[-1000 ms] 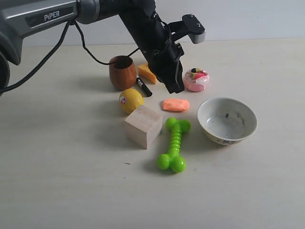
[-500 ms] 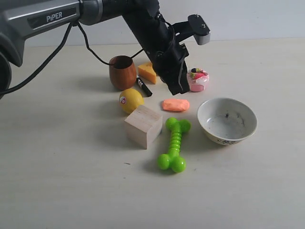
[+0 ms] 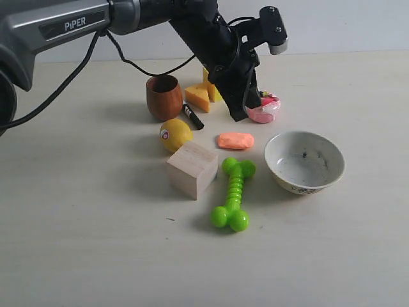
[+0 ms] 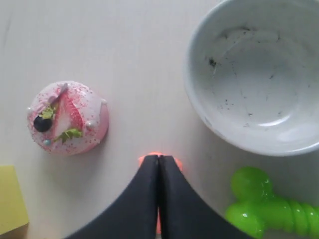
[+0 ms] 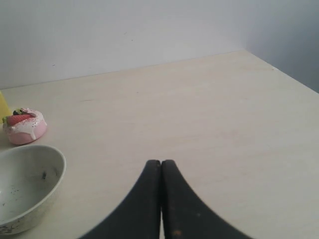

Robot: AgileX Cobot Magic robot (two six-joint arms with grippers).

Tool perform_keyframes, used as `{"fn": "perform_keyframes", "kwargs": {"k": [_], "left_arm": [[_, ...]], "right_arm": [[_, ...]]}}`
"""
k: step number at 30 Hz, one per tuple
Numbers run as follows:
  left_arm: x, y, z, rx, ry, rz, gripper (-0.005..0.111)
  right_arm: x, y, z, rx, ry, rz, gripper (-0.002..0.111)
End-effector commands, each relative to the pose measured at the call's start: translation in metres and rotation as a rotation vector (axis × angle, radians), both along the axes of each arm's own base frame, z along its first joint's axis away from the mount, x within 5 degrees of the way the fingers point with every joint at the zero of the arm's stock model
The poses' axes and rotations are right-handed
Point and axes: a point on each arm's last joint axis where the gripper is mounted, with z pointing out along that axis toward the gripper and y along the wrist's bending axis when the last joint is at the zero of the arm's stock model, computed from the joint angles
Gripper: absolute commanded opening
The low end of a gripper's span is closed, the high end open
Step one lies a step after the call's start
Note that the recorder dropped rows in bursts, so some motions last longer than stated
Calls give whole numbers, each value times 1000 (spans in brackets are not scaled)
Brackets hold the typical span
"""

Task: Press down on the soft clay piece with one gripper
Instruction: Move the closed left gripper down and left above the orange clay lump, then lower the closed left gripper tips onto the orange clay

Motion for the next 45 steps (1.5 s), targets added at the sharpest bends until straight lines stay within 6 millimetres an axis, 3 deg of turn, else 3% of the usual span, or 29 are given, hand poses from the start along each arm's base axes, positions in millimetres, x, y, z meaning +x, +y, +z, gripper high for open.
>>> {"fn": "perform_keyframes", "kwargs": {"k": [1,13,27,38,45], "left_arm": [[-2,-7,-15,50,-6,2,0],[3,-11,-64,189,-37,38,0],[8,-9,-65,191,-78,66,0],[20,11,-71,214,-5,143,0],[16,5,-71,188,15,128,0]], "right_arm": [[0,0,-1,-1,-5,1,0],[0,0,-1,-1,-5,1,0],[0,0,-1,-1,-5,1,0],[0,0,-1,-1,-5,1,0],[0,0,-1,-1,-5,1,0]]}}
